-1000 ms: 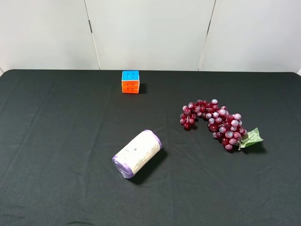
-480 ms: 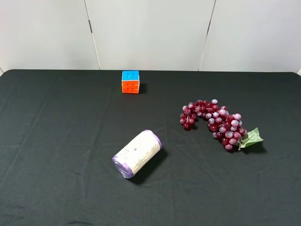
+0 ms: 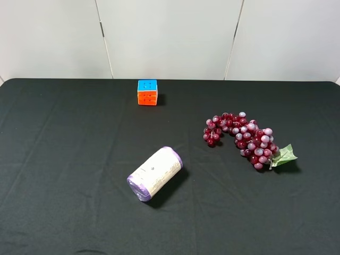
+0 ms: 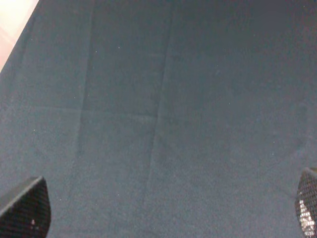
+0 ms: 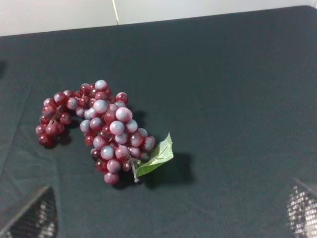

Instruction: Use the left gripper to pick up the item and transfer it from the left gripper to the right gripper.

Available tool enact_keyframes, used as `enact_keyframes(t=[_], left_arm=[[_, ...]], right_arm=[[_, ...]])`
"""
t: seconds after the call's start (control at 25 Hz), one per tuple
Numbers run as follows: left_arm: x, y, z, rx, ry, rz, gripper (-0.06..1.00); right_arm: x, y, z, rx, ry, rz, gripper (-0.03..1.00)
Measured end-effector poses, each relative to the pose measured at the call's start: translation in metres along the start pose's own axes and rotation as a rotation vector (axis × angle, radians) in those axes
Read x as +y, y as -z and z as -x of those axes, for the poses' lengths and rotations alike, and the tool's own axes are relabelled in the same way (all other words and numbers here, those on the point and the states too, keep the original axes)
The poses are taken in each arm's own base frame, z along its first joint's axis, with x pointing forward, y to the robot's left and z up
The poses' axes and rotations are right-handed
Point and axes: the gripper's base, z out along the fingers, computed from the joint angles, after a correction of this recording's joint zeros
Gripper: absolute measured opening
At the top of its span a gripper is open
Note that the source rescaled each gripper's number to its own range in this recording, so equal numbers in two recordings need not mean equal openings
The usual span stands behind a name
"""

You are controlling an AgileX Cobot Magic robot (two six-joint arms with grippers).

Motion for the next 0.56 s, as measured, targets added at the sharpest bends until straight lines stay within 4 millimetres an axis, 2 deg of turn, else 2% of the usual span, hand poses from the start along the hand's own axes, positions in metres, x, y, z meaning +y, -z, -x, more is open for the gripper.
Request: enact_keyframes(t=[0.56], left_arm=[[0.0,0.0,0.0,0.0,0.0,0.0,0.98]], right_arm=[[0.0,0.0,0.0,0.0,0.0,0.0,1.0]])
